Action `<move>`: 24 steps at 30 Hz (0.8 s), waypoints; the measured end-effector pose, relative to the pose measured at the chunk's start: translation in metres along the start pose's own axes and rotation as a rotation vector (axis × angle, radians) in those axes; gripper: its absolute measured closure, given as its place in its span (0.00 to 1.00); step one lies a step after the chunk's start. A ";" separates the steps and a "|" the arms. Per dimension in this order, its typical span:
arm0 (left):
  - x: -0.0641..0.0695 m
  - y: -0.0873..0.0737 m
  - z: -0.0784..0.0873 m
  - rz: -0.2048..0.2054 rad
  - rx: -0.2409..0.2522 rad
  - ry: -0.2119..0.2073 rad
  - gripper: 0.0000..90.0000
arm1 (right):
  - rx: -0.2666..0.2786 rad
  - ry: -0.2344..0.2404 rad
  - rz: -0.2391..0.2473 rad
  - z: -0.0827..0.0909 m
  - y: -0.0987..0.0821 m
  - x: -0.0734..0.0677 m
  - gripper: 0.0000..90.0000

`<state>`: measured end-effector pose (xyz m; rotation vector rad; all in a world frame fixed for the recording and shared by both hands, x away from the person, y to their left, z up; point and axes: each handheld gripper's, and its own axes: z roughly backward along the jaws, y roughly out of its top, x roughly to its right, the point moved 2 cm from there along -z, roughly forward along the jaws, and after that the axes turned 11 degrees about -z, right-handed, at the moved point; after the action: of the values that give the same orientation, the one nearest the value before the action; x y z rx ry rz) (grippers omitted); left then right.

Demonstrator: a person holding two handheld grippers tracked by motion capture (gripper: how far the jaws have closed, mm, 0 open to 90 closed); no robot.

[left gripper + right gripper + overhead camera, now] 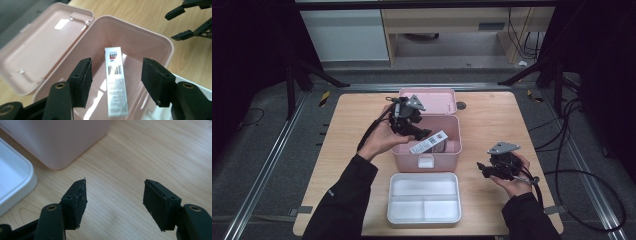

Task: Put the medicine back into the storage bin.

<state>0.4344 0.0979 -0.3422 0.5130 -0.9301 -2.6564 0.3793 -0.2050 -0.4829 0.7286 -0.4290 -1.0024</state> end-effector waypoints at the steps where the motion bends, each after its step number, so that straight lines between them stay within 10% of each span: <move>1: 0.002 -0.003 0.010 0.004 0.012 0.017 0.47 | 0.004 0.001 0.000 0.001 0.001 -0.001 0.40; 14: 0.024 -0.077 0.075 0.075 0.088 0.134 0.54 | 0.042 0.044 0.052 0.010 0.010 -0.010 0.45; 24: 0.044 -0.146 0.069 0.145 0.057 0.132 0.54 | 0.041 0.097 0.109 0.014 0.013 -0.023 0.50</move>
<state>0.3456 0.2293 -0.3957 0.6021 -0.9664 -2.4412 0.3672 -0.1850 -0.4639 0.7787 -0.4017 -0.8542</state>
